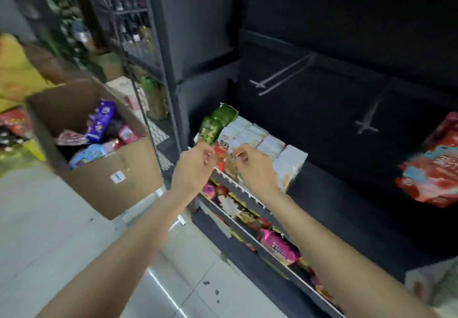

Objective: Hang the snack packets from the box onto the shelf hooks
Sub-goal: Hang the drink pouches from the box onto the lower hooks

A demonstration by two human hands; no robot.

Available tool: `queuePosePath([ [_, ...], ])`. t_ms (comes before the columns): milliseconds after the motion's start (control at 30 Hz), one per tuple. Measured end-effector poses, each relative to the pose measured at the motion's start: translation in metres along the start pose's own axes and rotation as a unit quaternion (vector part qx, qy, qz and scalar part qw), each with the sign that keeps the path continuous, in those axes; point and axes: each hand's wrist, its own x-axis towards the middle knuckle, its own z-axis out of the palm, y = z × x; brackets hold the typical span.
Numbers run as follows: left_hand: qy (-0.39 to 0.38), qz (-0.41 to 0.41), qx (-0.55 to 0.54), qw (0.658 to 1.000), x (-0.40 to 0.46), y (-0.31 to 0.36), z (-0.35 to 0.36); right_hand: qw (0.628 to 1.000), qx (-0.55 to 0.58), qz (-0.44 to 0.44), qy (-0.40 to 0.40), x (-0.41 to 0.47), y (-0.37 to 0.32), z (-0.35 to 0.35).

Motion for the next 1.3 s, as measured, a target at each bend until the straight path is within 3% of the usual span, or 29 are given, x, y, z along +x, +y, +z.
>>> queuePosePath([
  [233,0.057,-0.09,-0.038,0.994,0.041,-0.126,-0.125,0.993,0.065,-0.085,-0.051,0.066,-0.133,0.144],
  [333,0.071,-0.167,-0.033,0.983,0.065,-0.177,-0.157,0.988,0.073,-0.107,-0.088,0.096,-0.173,0.191],
  [500,-0.009,-0.26,0.027,0.965,0.115,-0.25,-0.177,0.978,-0.054,-0.118,-0.164,0.163,-0.206,0.25],
  [733,-0.154,-0.307,0.165,0.924,0.196,-0.327,-0.16,0.911,-0.252,-0.123,-0.304,0.26,-0.207,0.341],
  [900,-0.232,-0.269,0.206,0.912,0.218,-0.369,-0.133,0.839,-0.387,-0.215,-0.317,0.29,-0.206,0.378],
  [1067,-0.235,-0.183,0.308,0.904,0.227,-0.387,-0.115,0.779,-0.438,-0.316,-0.32,0.309,-0.204,0.395],
  [1200,-0.265,-0.184,0.401,0.857,0.234,-0.394,-0.109,0.779,-0.424,-0.345,-0.307,0.316,-0.205,0.397],
  [1300,-0.229,-0.177,0.406,0.867,0.231,-0.394,-0.102,0.788,-0.413,-0.326,-0.318,0.317,-0.208,0.397],
])
